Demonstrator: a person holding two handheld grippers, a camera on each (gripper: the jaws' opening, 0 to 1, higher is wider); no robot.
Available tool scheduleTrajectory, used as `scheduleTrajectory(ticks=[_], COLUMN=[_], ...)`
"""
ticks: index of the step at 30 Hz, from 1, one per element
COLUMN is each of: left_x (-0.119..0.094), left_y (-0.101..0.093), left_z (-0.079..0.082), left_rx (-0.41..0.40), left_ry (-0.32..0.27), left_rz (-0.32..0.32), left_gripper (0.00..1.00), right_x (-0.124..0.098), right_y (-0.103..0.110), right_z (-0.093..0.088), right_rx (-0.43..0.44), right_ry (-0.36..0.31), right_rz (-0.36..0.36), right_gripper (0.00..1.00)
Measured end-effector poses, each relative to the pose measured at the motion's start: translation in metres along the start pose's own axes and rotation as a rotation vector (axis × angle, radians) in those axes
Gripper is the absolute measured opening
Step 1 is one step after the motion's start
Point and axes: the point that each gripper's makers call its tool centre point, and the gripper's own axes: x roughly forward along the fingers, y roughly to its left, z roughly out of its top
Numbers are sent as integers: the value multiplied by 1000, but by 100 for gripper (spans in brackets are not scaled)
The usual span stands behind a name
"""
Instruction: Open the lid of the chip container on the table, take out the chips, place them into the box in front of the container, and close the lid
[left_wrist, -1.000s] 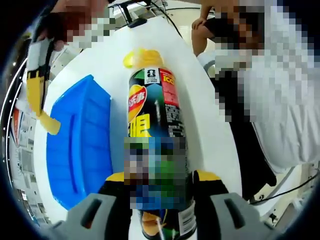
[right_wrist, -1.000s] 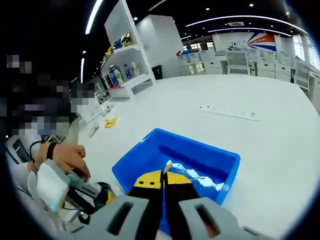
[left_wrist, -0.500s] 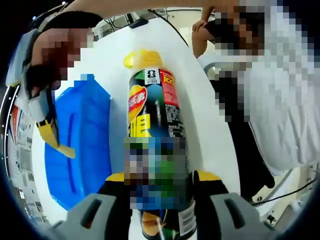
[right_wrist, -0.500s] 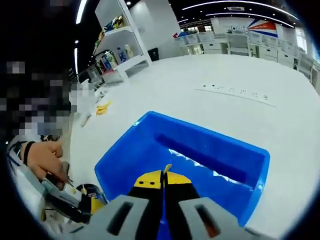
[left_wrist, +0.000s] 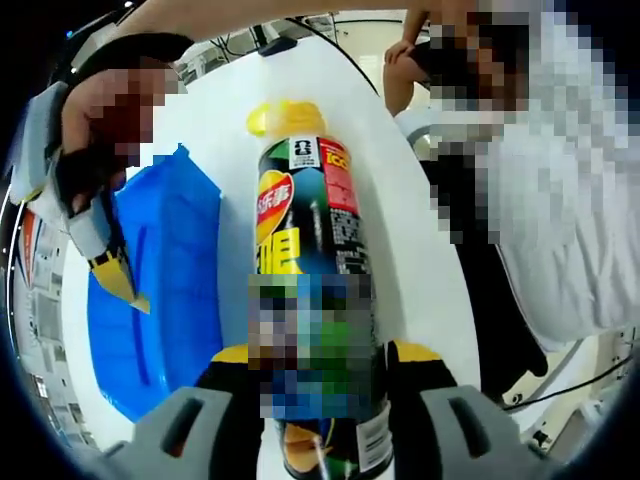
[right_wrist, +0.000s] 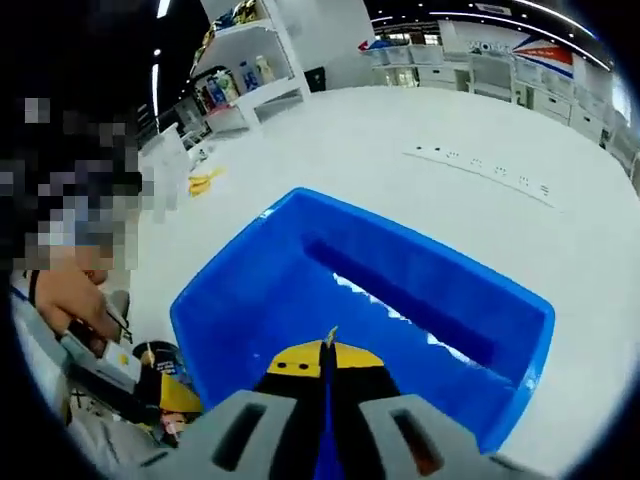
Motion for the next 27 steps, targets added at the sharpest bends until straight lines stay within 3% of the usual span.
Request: scheduleTrajectory(ticks=[2,6,11,16,20,23,27], left_x=[0,1,1,1,1,2,2], left_y=[0,0,0,1,1,2,2], left_z=[0,0,0,0,-1,-1,-2], left_rx=[-1,0,0,-1,-2,-3,-2], left_ry=[-1,3,4,5,2,2,13], left_rz=[2,5,10,10,11,11,11], left_gripper=[49,50,50,50,50,50,50], right_x=[-1,-2,-8,-14,-25,-41,-62], right_y=[2,1,-1,-14,-19,-23,-19], right_z=[-3,-3,-5,5,15,33,28], right_rx=[-10,-31,-72,-64,-68,-77,-113], right_ry=[5,-11,-24,-57,-117,-228,-294], right_rz=[1,-13,-40,-59,-57,-29,11], right_gripper=[4,17,17,18,19,19,20])
